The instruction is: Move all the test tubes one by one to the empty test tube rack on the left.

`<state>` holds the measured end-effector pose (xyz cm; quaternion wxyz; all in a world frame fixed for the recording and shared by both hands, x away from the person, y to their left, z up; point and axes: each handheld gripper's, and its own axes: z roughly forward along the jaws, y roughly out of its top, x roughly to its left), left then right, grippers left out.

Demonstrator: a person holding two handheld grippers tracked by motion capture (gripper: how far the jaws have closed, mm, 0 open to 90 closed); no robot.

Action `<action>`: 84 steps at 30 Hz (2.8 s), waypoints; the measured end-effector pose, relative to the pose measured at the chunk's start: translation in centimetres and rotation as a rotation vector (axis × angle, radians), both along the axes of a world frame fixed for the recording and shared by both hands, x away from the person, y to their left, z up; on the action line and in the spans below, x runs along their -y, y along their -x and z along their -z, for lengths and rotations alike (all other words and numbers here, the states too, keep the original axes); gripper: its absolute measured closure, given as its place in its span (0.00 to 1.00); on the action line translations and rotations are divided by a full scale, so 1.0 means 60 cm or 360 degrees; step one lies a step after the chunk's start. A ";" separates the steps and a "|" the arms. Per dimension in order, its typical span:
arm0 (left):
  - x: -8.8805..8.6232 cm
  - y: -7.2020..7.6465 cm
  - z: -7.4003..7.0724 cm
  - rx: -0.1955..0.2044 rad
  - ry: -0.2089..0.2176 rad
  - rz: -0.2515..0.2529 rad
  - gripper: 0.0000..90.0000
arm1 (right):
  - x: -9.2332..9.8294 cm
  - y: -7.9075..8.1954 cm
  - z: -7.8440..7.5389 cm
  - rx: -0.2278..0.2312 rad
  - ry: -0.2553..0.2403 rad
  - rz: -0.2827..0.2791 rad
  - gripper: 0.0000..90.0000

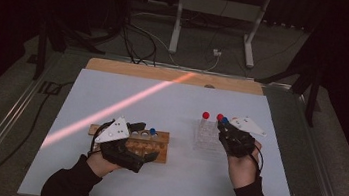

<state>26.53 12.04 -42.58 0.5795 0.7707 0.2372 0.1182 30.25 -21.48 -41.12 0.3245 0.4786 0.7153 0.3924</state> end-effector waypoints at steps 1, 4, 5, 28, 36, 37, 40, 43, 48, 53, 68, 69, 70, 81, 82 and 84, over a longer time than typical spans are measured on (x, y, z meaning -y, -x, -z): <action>0.000 0.000 0.000 -0.0004 -0.0001 0.0002 0.02 | -0.002 0.005 -0.005 0.0011 -0.0005 -0.0019 0.85; 0.000 0.001 -0.001 -0.0001 -0.0005 0.0008 0.02 | -0.012 0.015 -0.014 0.0024 -0.0019 -0.0081 0.85; 0.000 0.001 -0.002 -0.0001 -0.0004 0.0011 0.02 | -0.016 0.019 -0.017 0.0028 -0.0020 -0.0106 0.85; 0.010 0.009 -0.004 0.0005 -0.0019 0.0112 0.08 | -0.107 0.076 0.014 -0.0234 -0.0010 -0.0803 0.85; 0.020 0.014 -0.001 -0.0007 0.0010 0.0203 0.28 | -0.130 0.097 0.015 -0.0259 -0.0010 -0.0932 0.85; 0.022 0.015 -0.001 -0.0011 0.0016 0.0217 0.30 | -0.133 0.099 0.015 -0.0267 -0.0015 -0.0945 0.85; 0.029 0.016 0.001 -0.0019 0.0006 0.0238 0.38 | -0.142 0.104 0.017 -0.0278 -0.0016 -0.0979 0.85; 0.036 0.019 0.003 -0.0021 -0.0014 0.0250 0.46 | -0.148 0.108 0.018 -0.0283 -0.0010 -0.1000 0.85; 0.042 0.018 0.005 -0.0030 -0.0015 0.0260 0.60 | -0.152 0.110 0.019 -0.0283 -0.0001 -0.1012 0.85; 0.046 0.017 0.004 -0.0045 -0.0026 0.0273 0.70 | -0.156 0.112 0.020 -0.0281 0.0015 -0.1025 0.85; 0.055 0.023 -0.002 -0.0008 -0.0101 0.0233 0.86 | -0.157 0.113 0.021 -0.0267 0.0011 -0.1018 0.85; 0.055 0.023 -0.004 -0.0001 -0.0107 0.0234 0.86 | -0.156 0.112 0.021 -0.0264 0.0001 -0.1017 0.85; 0.055 0.023 -0.005 0.0003 -0.0110 0.0233 0.86 | -0.156 0.112 0.021 -0.0264 -0.0006 -0.1019 0.84; 0.039 0.019 -0.029 0.0054 -0.0107 0.0181 0.86 | -0.151 0.111 0.014 -0.0202 -0.0086 -0.0995 0.40; 0.036 0.018 -0.033 0.0058 -0.0107 0.0175 0.86 | -0.149 0.111 0.013 -0.0174 -0.0090 -0.0984 0.37; 0.029 0.016 -0.041 0.0074 -0.0108 0.0149 0.86 | -0.146 0.111 0.009 -0.0146 -0.0111 -0.0975 0.29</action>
